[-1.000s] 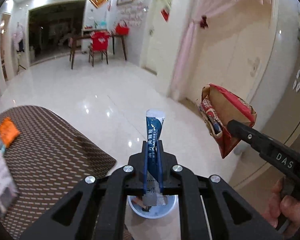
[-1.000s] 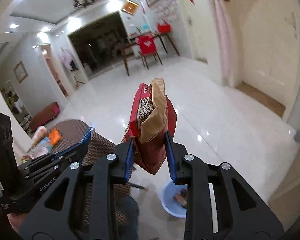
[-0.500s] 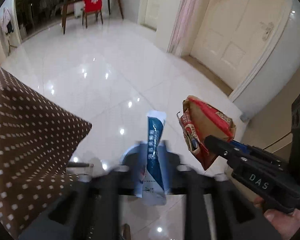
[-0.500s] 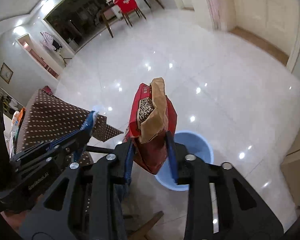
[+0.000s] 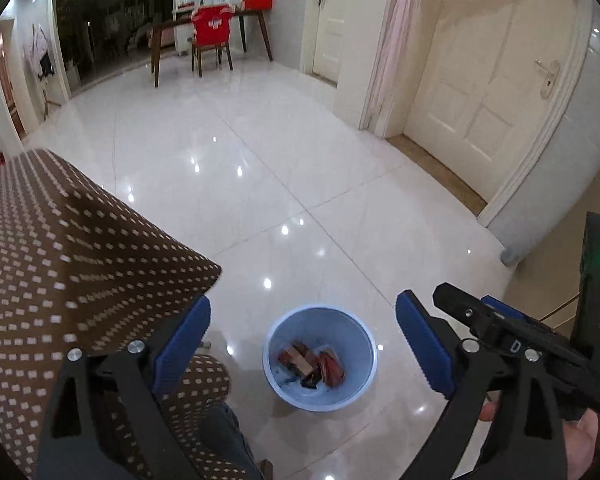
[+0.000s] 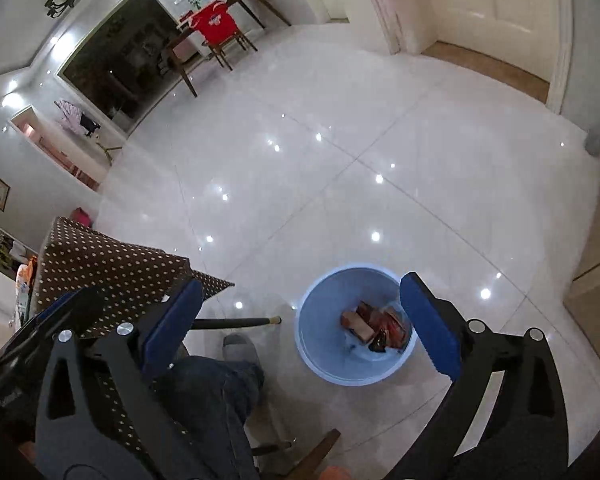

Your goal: Collect trash

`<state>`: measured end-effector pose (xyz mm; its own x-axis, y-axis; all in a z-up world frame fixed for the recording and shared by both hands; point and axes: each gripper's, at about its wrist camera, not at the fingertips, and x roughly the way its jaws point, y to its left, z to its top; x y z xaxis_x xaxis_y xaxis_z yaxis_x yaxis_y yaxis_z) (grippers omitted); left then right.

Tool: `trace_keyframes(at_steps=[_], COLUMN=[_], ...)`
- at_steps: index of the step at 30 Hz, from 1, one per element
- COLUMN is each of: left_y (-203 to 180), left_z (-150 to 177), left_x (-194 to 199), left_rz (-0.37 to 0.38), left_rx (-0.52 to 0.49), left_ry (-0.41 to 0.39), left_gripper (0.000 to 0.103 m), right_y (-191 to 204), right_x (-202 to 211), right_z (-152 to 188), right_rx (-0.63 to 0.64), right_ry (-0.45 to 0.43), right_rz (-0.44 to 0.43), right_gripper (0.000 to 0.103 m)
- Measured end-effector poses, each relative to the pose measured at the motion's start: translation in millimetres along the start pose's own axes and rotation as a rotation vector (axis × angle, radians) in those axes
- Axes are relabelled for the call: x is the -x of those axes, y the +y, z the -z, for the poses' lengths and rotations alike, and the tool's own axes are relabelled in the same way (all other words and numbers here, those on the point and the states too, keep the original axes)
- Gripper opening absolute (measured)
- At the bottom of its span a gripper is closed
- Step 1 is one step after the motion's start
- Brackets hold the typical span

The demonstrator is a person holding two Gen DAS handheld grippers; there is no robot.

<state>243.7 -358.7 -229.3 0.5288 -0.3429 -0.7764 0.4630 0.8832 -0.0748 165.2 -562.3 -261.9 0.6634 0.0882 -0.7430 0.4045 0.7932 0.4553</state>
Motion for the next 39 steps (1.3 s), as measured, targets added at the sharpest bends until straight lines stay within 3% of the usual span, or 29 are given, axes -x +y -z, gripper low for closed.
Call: trace_keyframes(at_steps=[15,23,34,39], left_y=[21.3,40.3,96.4,131.0], left_z=[-6.4,-4.3,11.8,30.6], left_x=[96.8,143.2,215.5,240.7], left_rz=[-0.002,-0.042,-0.089,-0.145], left_rx=[-0.005,0.004,0.076,0.117], left_ry=[-0.182,-0.269,-0.394,-0.426], left_gripper=[0.095,0.095,0.096,0.097], right_y=[65.8,113.4,197.4,246.6], right_x=[69.5,99.4,127.9,124.6], right_z=[-15.1,-15.0,-0.5,19.6], right_rx=[0.089,0.162,0.295,0.39], right_ry=[-0.141,-0.2,-0.253,-0.24], right_rz=[-0.019,-0.056,-0.14,-0.181], right_gripper=[0.097,0.097,0.097,0.097])
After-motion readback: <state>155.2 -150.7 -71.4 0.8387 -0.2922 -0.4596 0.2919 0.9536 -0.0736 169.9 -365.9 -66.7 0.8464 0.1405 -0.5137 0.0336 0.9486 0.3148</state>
